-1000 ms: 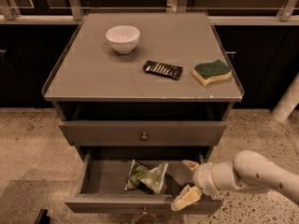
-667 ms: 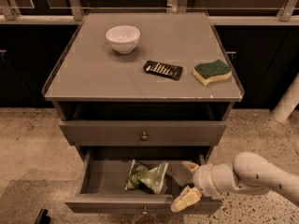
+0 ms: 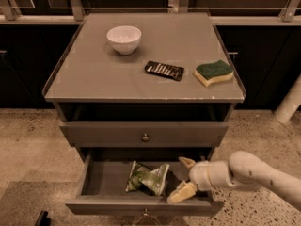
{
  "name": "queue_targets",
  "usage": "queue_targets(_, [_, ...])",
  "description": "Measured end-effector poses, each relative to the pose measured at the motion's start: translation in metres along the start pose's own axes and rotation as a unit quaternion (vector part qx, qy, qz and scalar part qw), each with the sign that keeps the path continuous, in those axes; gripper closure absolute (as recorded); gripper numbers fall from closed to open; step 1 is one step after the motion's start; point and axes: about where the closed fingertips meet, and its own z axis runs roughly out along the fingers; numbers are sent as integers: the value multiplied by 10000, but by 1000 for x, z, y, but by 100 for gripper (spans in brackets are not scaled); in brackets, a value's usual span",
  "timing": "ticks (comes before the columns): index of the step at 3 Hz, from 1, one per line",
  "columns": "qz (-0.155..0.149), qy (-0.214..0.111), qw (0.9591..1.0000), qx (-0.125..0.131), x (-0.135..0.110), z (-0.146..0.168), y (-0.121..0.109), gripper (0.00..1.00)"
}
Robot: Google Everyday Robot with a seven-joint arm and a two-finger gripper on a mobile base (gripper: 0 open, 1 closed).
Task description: Pick green jalapeno chip bag from middle drawer and place on counter
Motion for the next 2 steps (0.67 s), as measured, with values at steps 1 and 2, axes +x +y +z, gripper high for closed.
queue_targets(1, [-165, -187, 9995, -185, -13, 30, -19, 0])
queue_targets(2, [-339, -252, 9984, -385, -26, 58, -32, 0])
